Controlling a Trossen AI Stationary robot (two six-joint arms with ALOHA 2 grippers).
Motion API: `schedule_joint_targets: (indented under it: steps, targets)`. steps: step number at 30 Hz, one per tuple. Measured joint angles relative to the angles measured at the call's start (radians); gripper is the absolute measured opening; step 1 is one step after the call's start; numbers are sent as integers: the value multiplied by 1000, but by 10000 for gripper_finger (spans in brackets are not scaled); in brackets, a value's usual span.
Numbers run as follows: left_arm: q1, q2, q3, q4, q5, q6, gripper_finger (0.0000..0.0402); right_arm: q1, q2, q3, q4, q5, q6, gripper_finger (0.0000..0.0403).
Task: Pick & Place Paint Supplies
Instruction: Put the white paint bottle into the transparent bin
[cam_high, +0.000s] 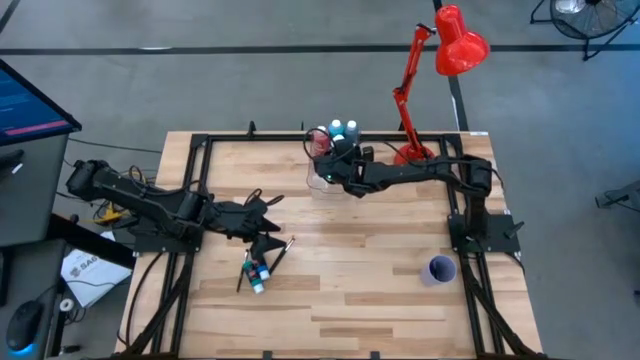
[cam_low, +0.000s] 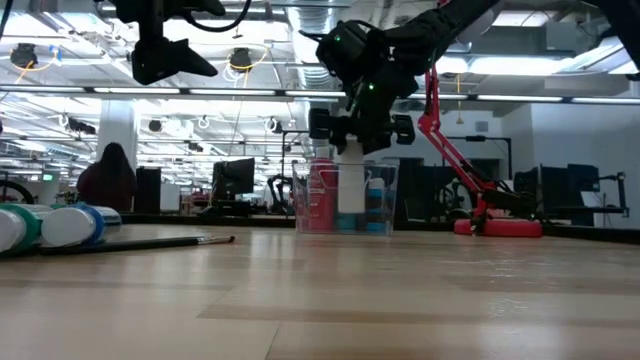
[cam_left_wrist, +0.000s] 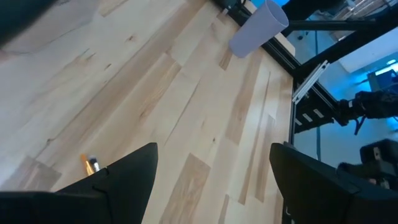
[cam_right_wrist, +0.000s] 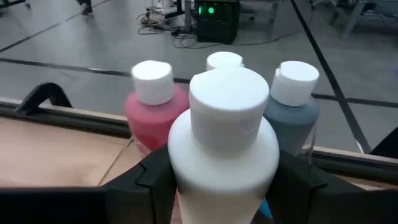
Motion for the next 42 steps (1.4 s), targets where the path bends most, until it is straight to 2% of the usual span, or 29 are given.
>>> schedule_joint_targets:
  steps: [8, 14, 20, 25, 32, 42]
  targets:
    - [16, 0, 0, -3, 2, 3, 305, -41, 0, 0, 4, -6, 17, 175]
    - [24, 0, 0, -3, 2, 4, 305, -39, 4, -1, 21, -20, 22, 184]
    - [24, 0, 0, -3, 2, 3, 305, -27, 64, -12, 32, -26, 38, 177]
    - [24, 0, 0, -3, 2, 4, 305, -20, 63, -11, 28, -26, 48, 187]
    - [24, 0, 0, -3, 2, 4, 305, -42, 63, -11, 30, -11, 62, 177]
    - [24, 0, 0, -3, 2, 3, 305, -59, 63, -10, 29, -20, 78, 196]
